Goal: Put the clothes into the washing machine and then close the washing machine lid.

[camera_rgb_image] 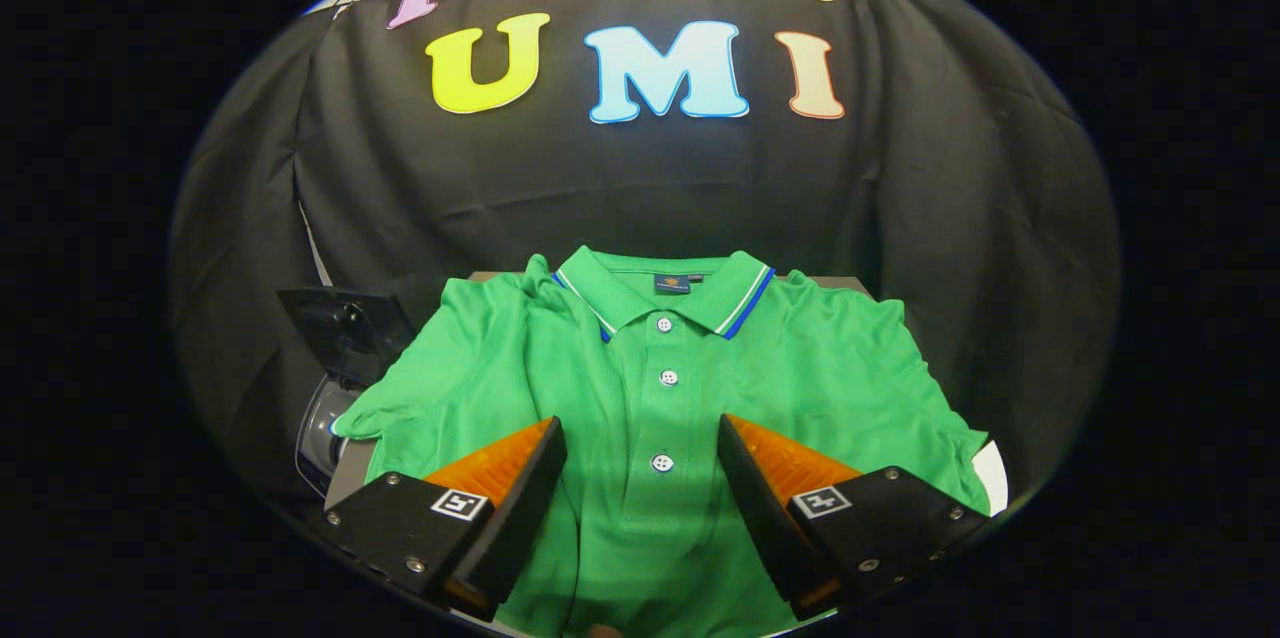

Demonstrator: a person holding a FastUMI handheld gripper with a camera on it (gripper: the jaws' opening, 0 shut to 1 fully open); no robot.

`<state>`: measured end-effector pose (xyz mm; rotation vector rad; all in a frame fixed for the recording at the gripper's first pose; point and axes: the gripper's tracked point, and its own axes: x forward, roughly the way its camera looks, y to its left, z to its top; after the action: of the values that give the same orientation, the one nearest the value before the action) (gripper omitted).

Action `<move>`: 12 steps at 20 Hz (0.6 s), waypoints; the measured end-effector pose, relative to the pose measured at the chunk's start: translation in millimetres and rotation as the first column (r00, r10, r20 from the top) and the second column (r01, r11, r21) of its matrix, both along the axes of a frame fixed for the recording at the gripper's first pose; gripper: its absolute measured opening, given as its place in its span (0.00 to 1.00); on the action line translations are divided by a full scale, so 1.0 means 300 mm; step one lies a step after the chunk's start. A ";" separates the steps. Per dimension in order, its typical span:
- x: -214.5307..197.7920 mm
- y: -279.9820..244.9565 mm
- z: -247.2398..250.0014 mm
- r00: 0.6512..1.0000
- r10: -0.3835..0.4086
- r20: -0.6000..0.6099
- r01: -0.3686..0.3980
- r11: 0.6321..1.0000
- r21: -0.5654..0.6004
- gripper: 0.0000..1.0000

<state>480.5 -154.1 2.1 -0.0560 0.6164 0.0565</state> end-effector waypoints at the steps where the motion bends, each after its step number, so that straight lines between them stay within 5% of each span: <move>1: -0.007 -0.014 0.000 1.000 -0.008 0.005 0.008 1.000 -0.003 0.92; 3: -0.007 -0.026 0.004 1.000 -0.014 0.018 0.015 1.000 -0.012 0.73; 6: 0.000 -0.041 0.010 0.999 -0.034 0.041 0.036 0.998 -0.043 0.18; 8: 0.000 -0.041 0.013 1.000 -0.018 0.019 0.019 0.999 -0.048 0.07; 12: 0.002 -0.038 0.037 1.000 -0.002 -0.023 0.001 0.997 -0.080 0.02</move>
<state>481.2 -165.5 13.2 -0.1327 0.6420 0.0310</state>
